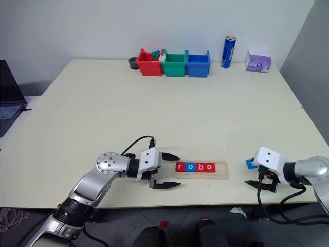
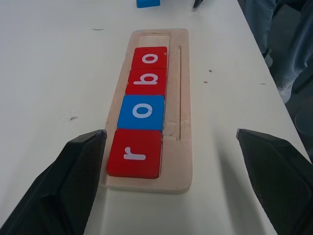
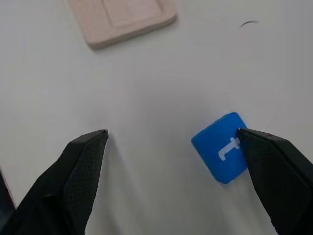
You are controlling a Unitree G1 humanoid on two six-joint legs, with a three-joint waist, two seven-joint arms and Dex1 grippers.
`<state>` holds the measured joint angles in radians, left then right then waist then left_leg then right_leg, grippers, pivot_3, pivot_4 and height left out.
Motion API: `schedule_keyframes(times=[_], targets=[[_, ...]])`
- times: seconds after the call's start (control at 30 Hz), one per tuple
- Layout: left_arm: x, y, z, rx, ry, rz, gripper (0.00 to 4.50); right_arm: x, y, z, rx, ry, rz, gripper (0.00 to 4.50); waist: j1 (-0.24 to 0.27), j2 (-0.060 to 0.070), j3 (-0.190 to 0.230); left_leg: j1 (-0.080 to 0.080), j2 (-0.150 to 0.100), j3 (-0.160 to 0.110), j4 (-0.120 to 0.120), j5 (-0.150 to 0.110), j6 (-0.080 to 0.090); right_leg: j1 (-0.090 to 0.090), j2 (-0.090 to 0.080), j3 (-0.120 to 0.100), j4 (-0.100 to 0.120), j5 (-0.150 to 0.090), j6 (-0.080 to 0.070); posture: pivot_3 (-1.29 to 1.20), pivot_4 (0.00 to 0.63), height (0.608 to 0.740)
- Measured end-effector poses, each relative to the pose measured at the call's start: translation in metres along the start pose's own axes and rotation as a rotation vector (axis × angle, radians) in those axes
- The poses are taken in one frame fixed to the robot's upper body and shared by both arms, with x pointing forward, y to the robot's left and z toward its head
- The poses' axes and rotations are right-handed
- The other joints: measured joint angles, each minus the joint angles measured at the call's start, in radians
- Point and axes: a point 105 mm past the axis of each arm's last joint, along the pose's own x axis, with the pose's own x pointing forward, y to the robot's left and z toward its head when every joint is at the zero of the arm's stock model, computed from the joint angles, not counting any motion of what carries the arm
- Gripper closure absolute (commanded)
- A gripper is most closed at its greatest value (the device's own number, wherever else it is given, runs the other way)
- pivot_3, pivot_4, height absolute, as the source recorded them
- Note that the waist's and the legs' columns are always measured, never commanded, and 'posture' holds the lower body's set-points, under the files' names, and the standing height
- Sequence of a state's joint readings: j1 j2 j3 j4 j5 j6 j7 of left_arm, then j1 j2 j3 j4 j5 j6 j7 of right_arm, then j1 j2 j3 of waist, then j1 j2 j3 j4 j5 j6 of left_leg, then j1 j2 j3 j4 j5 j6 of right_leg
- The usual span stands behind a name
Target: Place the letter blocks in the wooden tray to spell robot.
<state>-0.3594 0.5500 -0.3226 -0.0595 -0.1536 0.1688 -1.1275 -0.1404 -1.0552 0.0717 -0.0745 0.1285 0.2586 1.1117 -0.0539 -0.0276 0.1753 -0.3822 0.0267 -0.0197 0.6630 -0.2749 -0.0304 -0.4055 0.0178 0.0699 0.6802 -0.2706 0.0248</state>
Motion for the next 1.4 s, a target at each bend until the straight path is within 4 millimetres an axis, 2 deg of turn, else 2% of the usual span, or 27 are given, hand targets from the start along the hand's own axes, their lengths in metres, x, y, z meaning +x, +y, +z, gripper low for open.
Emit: schedule_keyframes(times=[0.17,0.37,0.47,0.7,0.9,1.03,1.13,1.23,1.4], targets=[[0.000,0.001,0.000,0.001,0.002,0.001,0.00,0.001,-0.024,0.002,-0.079,0.011,0.006,0.04,0.005,0.000,0.000,-0.001,0.001,0.000,0.000,0.000,0.000,0.000,0.000,-0.001,0.000,0.000,0.000,0.00,0.150,0.740],[-0.001,0.001,-0.001,0.001,0.005,0.001,0.00,0.002,-0.031,-0.006,-0.048,0.035,0.081,0.04,0.016,0.000,0.000,-0.001,0.001,-0.002,0.000,0.000,0.000,0.000,-0.002,-0.001,0.000,0.002,-0.004,0.00,0.150,0.740],[-0.001,0.001,-0.001,0.001,0.005,0.001,0.00,0.003,-0.032,-0.009,-0.026,0.047,0.119,0.64,0.021,0.000,0.000,-0.001,0.001,-0.001,0.000,0.000,0.000,0.000,-0.002,-0.001,0.000,0.002,-0.004,0.00,0.150,0.740],[-0.001,0.001,-0.001,0.001,0.005,0.002,0.00,0.002,-0.025,-0.012,0.010,0.064,0.179,3.11,0.023,0.000,0.000,0.000,0.001,-0.003,0.001,0.000,0.000,0.001,-0.002,-0.001,0.000,0.002,-0.003,0.00,0.150,0.740],[-0.002,0.001,-0.001,-0.001,0.008,0.003,0.00,-0.003,-0.012,-0.006,0.096,0.025,0.153,3.13,0.025,0.000,0.000,-0.001,0.001,-0.004,0.001,0.000,0.000,0.000,-0.002,-0.001,0.000,0.002,-0.004,0.00,0.150,0.740],[-0.002,0.001,-0.001,0.000,0.010,0.004,0.00,-0.011,-0.005,0.023,0.125,-0.077,0.095,3.13,0.023,0.001,0.000,-0.001,0.001,-0.005,0.001,0.000,0.000,0.000,-0.002,-0.002,0.000,0.001,-0.002,0.00,0.150,0.740],[-0.002,0.000,-0.001,0.000,0.011,0.004,0.00,-0.011,0.005,0.034,0.137,-0.126,0.064,3.13,0.024,0.001,0.000,-0.001,0.001,-0.005,0.001,0.000,0.000,0.001,-0.002,-0.002,0.000,0.000,0.000,0.00,0.150,0.740],[-0.002,0.000,-0.001,0.000,0.012,0.003,0.00,-0.002,0.012,0.032,0.172,-0.136,0.046,3.13,0.024,0.001,0.000,-0.001,0.001,-0.004,0.001,0.000,0.000,0.001,-0.002,-0.002,0.000,0.000,0.000,0.00,0.150,0.740],[-0.001,0.000,0.000,-0.001,0.004,-0.001,0.00,0.017,0.011,0.016,0.200,-0.083,-0.015,3.13,0.024,0.001,0.000,-0.001,0.001,-0.003,0.001,0.000,0.000,0.000,-0.002,-0.001,0.000,0.000,0.000,0.00,0.150,0.740]])
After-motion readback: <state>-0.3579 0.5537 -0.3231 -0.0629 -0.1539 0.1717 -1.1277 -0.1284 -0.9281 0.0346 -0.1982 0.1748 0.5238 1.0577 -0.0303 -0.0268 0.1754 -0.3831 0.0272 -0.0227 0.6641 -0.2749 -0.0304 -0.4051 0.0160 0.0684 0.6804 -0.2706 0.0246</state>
